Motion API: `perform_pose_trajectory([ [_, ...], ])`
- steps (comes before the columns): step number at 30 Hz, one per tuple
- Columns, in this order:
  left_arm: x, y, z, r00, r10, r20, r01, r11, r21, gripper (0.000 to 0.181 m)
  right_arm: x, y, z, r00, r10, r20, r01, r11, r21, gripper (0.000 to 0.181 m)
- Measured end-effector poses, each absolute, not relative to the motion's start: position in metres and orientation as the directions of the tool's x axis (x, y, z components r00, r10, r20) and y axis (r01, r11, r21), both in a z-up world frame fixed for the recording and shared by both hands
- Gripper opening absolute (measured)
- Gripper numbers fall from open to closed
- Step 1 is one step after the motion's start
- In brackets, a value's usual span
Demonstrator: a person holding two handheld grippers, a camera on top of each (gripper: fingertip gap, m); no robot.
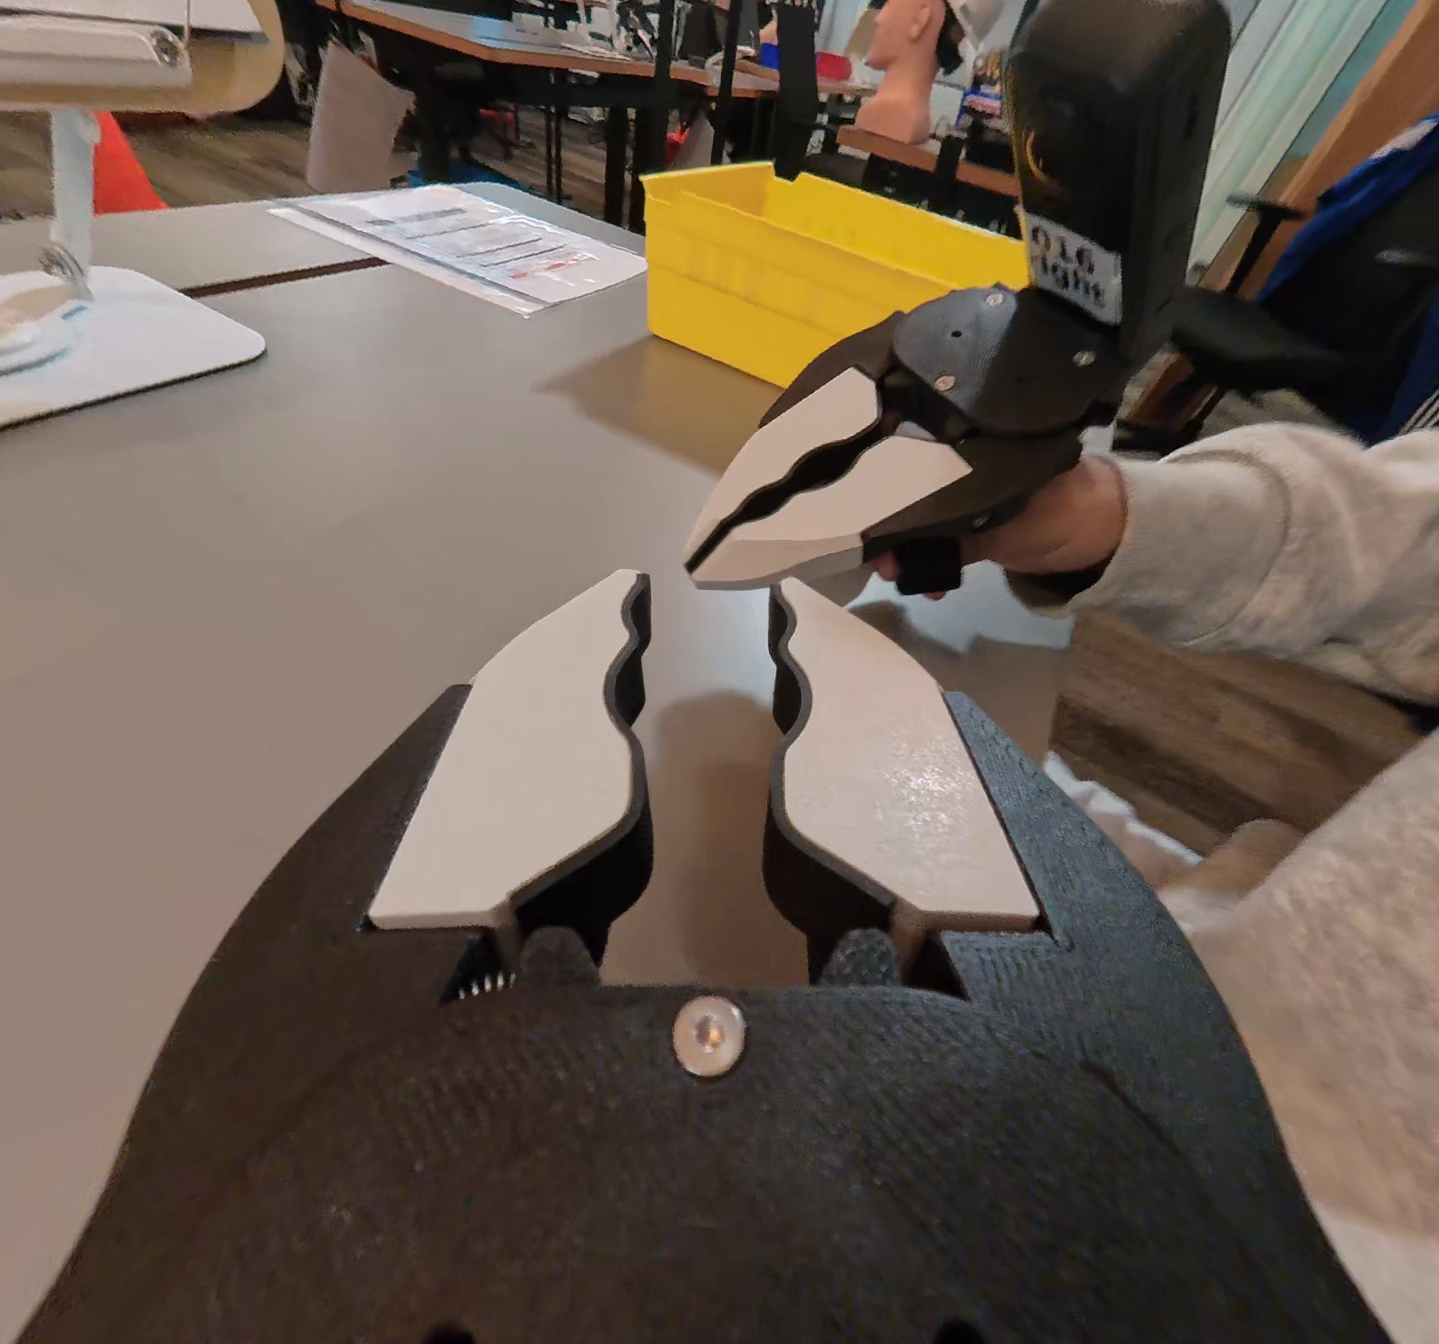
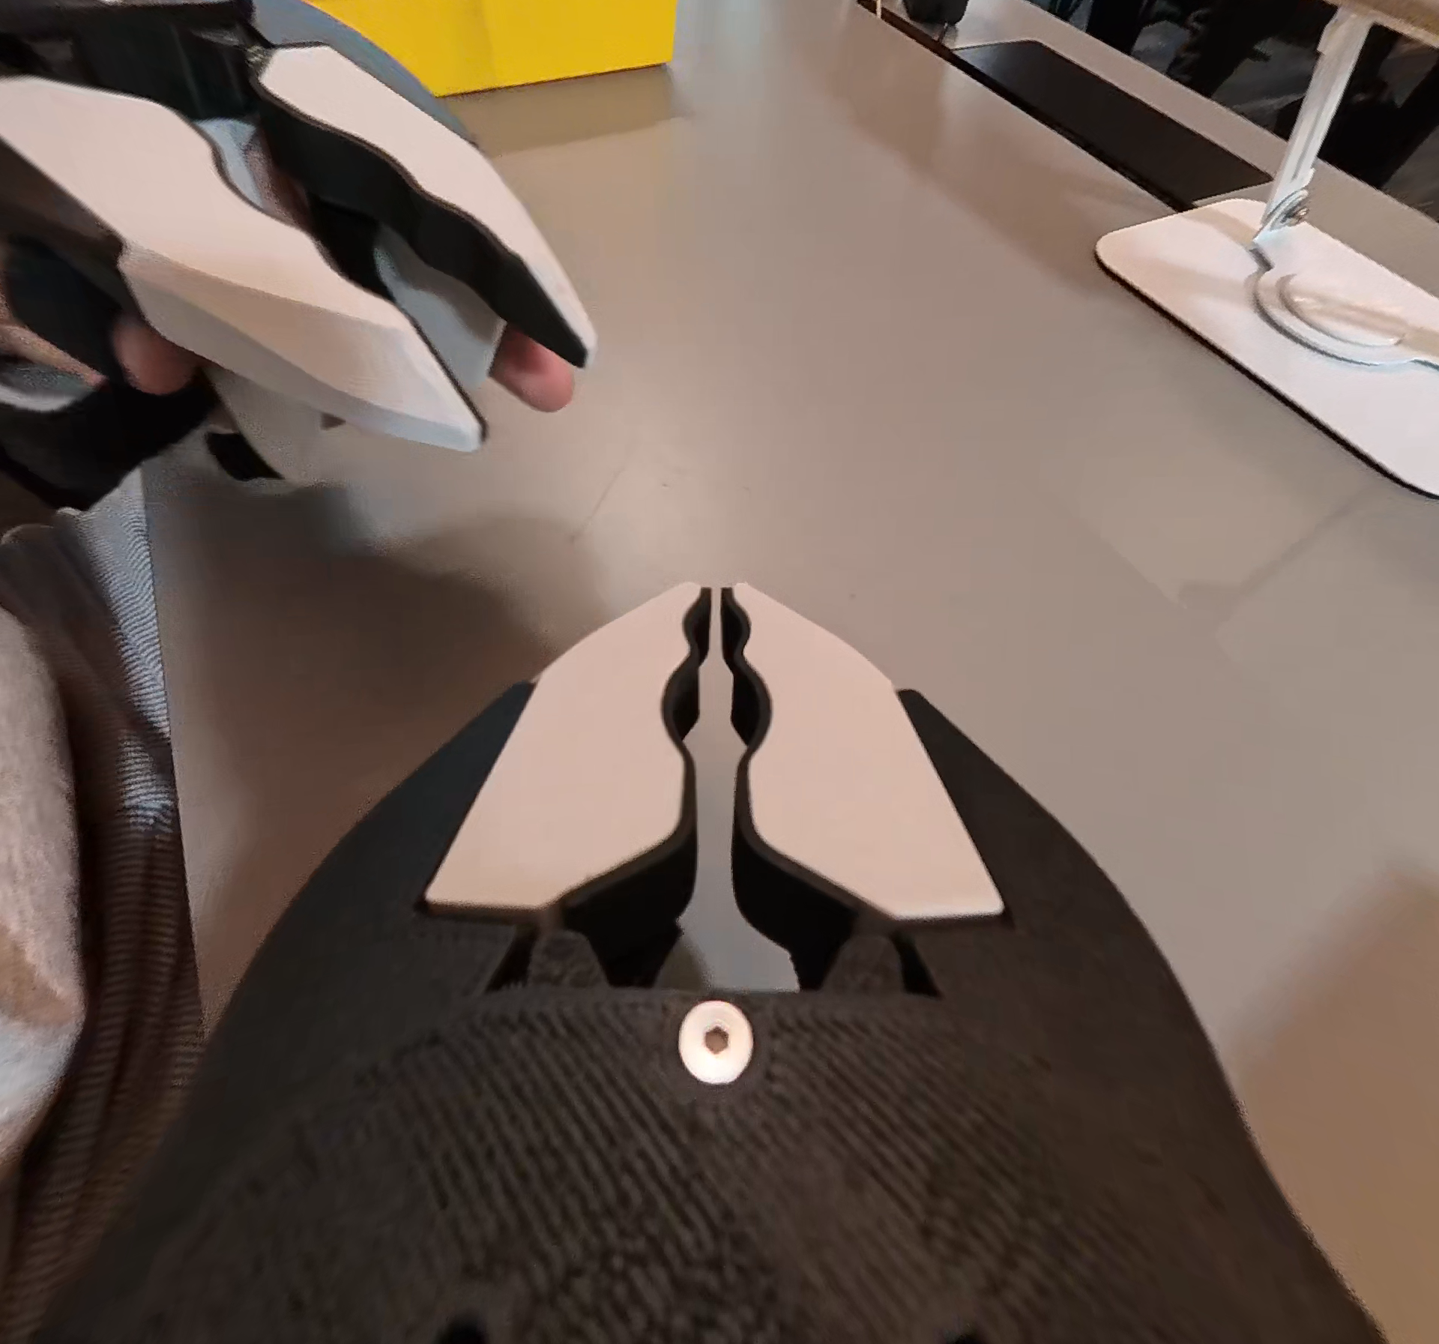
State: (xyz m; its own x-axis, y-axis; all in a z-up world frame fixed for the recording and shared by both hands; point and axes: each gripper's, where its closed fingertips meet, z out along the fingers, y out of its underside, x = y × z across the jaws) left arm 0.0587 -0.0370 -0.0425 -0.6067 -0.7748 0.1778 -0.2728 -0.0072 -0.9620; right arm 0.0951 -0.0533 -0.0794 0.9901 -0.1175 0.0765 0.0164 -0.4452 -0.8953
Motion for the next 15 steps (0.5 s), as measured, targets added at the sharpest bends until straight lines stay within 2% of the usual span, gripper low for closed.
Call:
perform_pose_trajectory([
  [1,0.055,-0.038,-0.038,-0.605,-0.766,0.217,-0.286,-0.045,-0.957,0.029,0.094,-0.052,-0.075,0.989,-0.123,0.077,0.017,-0.43,-0.903,0.002],
  [6,0.033,-0.031,-0.023,-0.589,-0.731,0.345,-0.333,-0.169,-0.928,0.029,0.084,-0.046,-0.068,0.987,-0.115,0.11,0.056,-0.396,-0.917,0.0],
  [15,-0.005,0.036,-0.018,-0.409,-0.739,0.535,-0.341,-0.42,-0.841,0.029,0.055,0.013,-0.055,0.995,-0.004,0.1,0.092,-0.351,-0.932,0.001],
])
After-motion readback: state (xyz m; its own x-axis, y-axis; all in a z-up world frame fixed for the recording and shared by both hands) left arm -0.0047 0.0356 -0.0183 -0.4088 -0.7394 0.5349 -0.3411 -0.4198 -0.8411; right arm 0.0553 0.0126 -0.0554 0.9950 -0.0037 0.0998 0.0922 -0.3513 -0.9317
